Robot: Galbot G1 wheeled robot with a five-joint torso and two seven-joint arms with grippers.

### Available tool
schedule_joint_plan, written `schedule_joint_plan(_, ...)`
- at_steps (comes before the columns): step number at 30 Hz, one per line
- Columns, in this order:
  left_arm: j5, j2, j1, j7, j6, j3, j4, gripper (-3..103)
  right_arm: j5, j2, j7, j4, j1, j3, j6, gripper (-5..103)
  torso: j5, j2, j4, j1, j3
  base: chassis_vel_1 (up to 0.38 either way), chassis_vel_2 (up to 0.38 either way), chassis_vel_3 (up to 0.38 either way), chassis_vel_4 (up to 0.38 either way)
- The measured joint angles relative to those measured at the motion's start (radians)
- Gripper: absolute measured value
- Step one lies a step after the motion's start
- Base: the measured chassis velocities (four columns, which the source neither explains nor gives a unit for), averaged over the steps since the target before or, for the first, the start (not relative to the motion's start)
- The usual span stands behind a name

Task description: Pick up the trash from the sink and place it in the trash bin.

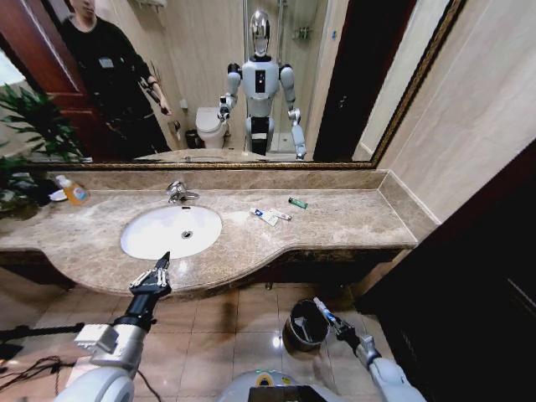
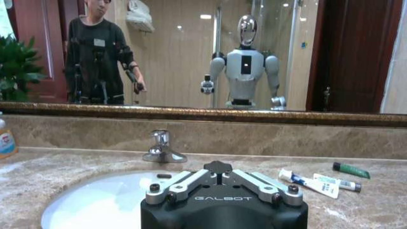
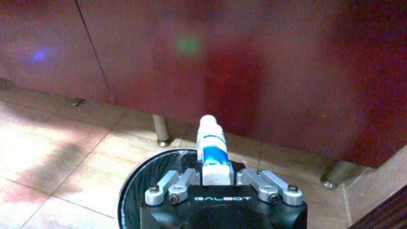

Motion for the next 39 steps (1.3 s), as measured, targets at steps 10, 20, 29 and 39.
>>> schedule_joint_plan(10,0.0,0.0,0.0,0.0,0.0,0.0,0.0,0,-0.007,0.011,0.076,-0.002,0.01,-0.035,0.024,38,-0.0002,0.0,0.0,0.0,0.0,0.0,0.0,0.0,0.0)
schedule_joint_plan(20,0.0,0.0,0.0,0.0,0.0,0.0,0.0,0,-0.015,0.022,0.075,0.027,-0.001,-0.037,0.018,82,0.0,0.0,0.0001,0.0,0.0,0.0,0.0,0.0,0.0)
schedule_joint_plan(29,0.0,0.0,0.0,0.0,0.0,0.0,0.0,0,-0.014,0.018,0.074,0.047,-0.02,-0.033,0.015,100,0.0,0.0,0.0,0.0,0.0,0.0,0.0,0.0,0.0)
schedule_joint_plan(39,0.0,0.0,0.0,0.0,0.0,0.0,0.0,0,0.137,-0.007,0.085,0.333,-0.167,-0.01,-0.056,100,0.0,0.0,0.0001,0.0,0.0,0.0,0.0,0.0,0.0)
